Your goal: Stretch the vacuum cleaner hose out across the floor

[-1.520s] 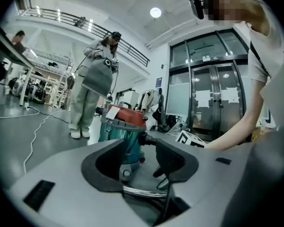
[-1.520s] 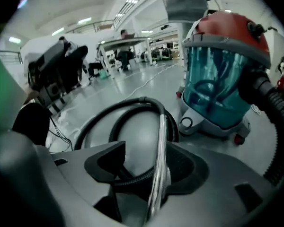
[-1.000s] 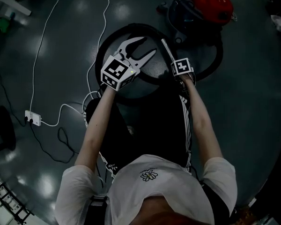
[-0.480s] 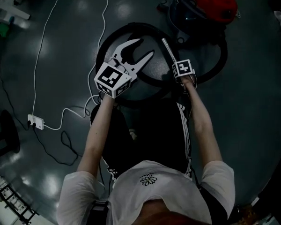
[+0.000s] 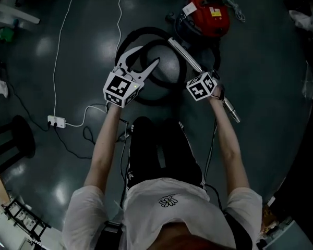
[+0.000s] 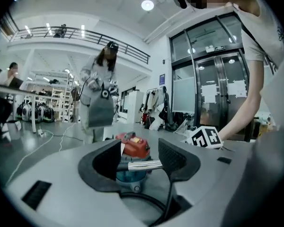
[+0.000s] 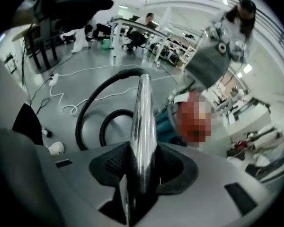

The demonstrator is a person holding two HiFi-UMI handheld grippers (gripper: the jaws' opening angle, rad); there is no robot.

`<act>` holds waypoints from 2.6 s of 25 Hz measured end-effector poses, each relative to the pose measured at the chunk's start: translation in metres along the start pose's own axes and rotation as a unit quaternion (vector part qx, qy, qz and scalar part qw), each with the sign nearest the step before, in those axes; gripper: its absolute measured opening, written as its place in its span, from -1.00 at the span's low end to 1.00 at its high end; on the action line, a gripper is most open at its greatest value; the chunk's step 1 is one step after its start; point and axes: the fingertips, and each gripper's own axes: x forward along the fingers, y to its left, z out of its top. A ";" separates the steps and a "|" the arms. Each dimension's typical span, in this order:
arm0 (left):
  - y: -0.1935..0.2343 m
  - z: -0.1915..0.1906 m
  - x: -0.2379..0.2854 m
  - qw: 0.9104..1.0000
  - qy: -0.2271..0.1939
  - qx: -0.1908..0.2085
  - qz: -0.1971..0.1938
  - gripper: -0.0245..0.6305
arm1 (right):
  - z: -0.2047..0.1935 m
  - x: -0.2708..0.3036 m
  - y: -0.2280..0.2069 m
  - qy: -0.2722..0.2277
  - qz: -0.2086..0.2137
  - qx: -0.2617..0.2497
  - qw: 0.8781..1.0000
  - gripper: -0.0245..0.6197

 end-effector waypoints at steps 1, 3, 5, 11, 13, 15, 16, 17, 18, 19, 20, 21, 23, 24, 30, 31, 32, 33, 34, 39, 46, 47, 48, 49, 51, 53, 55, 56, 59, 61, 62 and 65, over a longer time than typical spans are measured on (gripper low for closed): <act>-0.007 0.044 -0.012 1.000 0.001 0.012 -0.003 -0.20 | 0.017 -0.049 -0.015 -0.003 -0.013 -0.037 0.999 -0.37; -0.022 0.132 -0.034 0.999 0.009 0.034 -0.017 -0.12 | 0.050 -0.147 -0.050 -0.009 -0.040 -0.120 0.992 -0.37; -0.042 0.215 -0.053 0.997 0.017 0.062 -0.040 -0.04 | 0.084 -0.242 -0.088 -0.023 -0.069 -0.211 0.975 -0.37; -0.111 0.354 -0.101 0.964 0.034 0.230 -0.125 0.04 | 0.175 -0.471 -0.157 -0.110 -0.142 -0.430 0.885 -0.37; -0.127 0.379 -0.111 0.955 0.020 0.263 -0.137 0.04 | 0.195 -0.527 -0.152 -0.137 -0.162 -0.474 0.855 -0.37; -0.145 0.396 -0.124 0.945 0.020 0.279 -0.166 0.03 | 0.209 -0.571 -0.137 -0.159 -0.174 -0.521 0.821 -0.37; -0.156 0.400 -0.132 0.940 0.031 0.279 -0.192 0.03 | 0.215 -0.588 -0.127 -0.166 -0.180 -0.544 0.802 -0.37; -0.167 0.403 -0.140 0.936 0.044 0.272 -0.221 0.03 | 0.220 -0.603 -0.118 -0.170 -0.188 -0.566 0.784 -0.37; -0.177 0.405 -0.148 0.931 0.058 0.258 -0.250 0.03 | 0.224 -0.615 -0.110 -0.174 -0.197 -0.585 0.767 -0.37; -0.187 0.405 -0.155 0.928 0.071 0.241 -0.275 0.03 | 0.228 -0.624 -0.101 -0.176 -0.205 -0.601 0.752 -0.37; -0.195 0.404 -0.160 0.925 0.084 0.226 -0.294 0.03 | 0.230 -0.631 -0.093 -0.179 -0.210 -0.614 0.740 -0.37; -0.200 0.400 -0.165 0.922 0.099 0.215 -0.308 0.03 | 0.232 -0.636 -0.084 -0.181 -0.213 -0.624 0.729 -0.37; -0.209 0.390 -0.174 0.911 0.128 0.197 -0.339 0.03 | 0.233 -0.642 -0.067 -0.188 -0.213 -0.637 0.716 -0.37; -0.214 0.384 -0.180 0.903 0.141 0.184 -0.361 0.03 | 0.234 -0.645 -0.058 -0.194 -0.211 -0.641 0.712 -0.37; -0.271 0.339 -0.248 0.804 0.211 0.098 -0.548 -0.01 | 0.233 -0.656 0.003 -0.225 -0.201 -0.682 0.667 -0.36; -0.282 0.335 -0.260 0.790 0.203 0.078 -0.573 -0.20 | 0.231 -0.655 0.011 -0.225 -0.191 -0.685 0.666 -0.36; -0.291 0.331 -0.268 0.784 0.189 0.050 -0.589 -0.21 | 0.228 -0.651 0.019 -0.226 -0.180 -0.686 0.667 -0.36; -0.298 0.326 -0.273 0.783 0.173 0.016 -0.598 -0.25 | 0.224 -0.645 0.027 -0.228 -0.171 -0.686 0.669 -0.36; -0.303 0.320 -0.275 0.783 0.158 -0.017 -0.601 -0.26 | 0.221 -0.639 0.035 -0.227 -0.165 -0.684 0.673 -0.36; -0.321 0.315 -0.285 0.798 0.048 -0.170 -0.576 -0.27 | 0.227 -0.633 0.053 -0.281 -0.210 -0.631 0.692 -0.10; -0.332 0.341 -0.332 0.855 -0.105 -0.226 -0.455 -0.28 | 0.195 -0.749 -0.001 -0.378 -0.339 -0.308 0.805 -0.07; -0.339 0.339 -0.341 0.863 -0.119 -0.225 -0.436 -0.28 | 0.172 -0.763 0.004 -0.398 -0.325 -0.242 0.823 -0.07; -0.347 0.338 -0.351 0.872 -0.130 -0.223 -0.417 -0.28 | 0.144 -0.774 0.012 -0.418 -0.300 -0.165 0.842 -0.07; -0.355 0.336 -0.361 0.880 -0.139 -0.221 -0.397 -0.28 | 0.111 -0.780 0.024 -0.432 -0.261 -0.070 0.860 -0.07; -0.372 0.333 -0.381 0.894 -0.156 -0.222 -0.357 -0.29 | 0.033 -0.779 0.061 -0.441 -0.148 0.150 0.873 -0.07; -0.393 0.330 -0.401 0.901 -0.175 -0.235 -0.320 -0.30 | -0.042 -0.775 0.113 -0.454 -0.020 0.344 0.822 -0.07; -0.418 0.328 -0.420 0.902 -0.193 -0.251 -0.295 -0.34 | -0.108 -0.768 0.170 -0.453 0.073 0.487 0.744 -0.07; -0.433 0.326 -0.429 0.903 -0.198 -0.254 -0.285 -0.35 | -0.137 -0.764 0.199 -0.442 0.102 0.541 0.708 -0.07; -0.484 0.313 -0.449 0.914 -0.191 -0.240 -0.265 -0.39 | -0.207 -0.756 0.286 -0.394 0.161 0.635 0.645 -0.07; -0.509 0.307 -0.453 0.921 -0.184 -0.225 -0.260 -0.42 | -0.228 -0.752 0.332 -0.365 0.183 0.653 0.638 -0.07; -0.514 0.307 -0.454 0.923 -0.183 -0.219 -0.260 -0.44 | -0.229 -0.747 0.350 -0.352 0.198 0.659 0.635 -0.07; -0.520 0.318 -0.461 0.924 -0.191 -0.205 -0.260 -0.46 | -0.214 -0.738 0.387 -0.351 0.276 0.701 0.556 -0.07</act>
